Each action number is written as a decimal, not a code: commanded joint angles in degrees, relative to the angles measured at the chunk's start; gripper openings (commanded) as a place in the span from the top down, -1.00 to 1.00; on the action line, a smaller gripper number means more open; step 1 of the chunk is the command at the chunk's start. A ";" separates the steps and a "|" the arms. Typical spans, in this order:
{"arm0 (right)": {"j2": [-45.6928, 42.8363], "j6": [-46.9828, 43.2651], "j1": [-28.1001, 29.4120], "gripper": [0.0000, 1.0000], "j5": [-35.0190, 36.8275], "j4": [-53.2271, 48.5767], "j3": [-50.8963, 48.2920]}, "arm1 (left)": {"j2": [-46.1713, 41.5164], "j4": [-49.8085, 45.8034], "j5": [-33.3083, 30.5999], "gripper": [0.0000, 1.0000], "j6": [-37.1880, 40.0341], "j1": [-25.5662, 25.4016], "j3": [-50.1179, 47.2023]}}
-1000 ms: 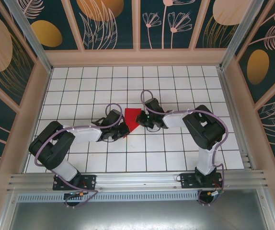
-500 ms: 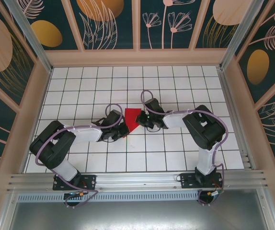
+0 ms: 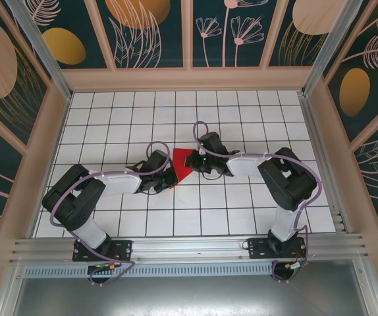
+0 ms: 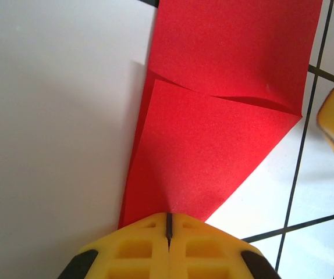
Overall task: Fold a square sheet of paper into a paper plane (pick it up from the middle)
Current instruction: Third fold the triangle at the center of the table.
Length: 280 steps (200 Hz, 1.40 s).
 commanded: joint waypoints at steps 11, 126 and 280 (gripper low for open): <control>1.78 0.17 1.69 1.00 -1.14 0.54 1.03 | 2.70 -6.07 -0.40 0.90 3.12 -0.08 0.08; 2.30 2.60 0.01 1.00 3.54 -0.35 -4.73 | 3.63 -7.70 -0.95 1.00 4.50 -0.01 -0.03; -0.60 4.84 -0.34 1.00 -1.15 5.18 -3.70 | 3.97 -6.58 -0.25 1.00 8.64 -0.09 1.67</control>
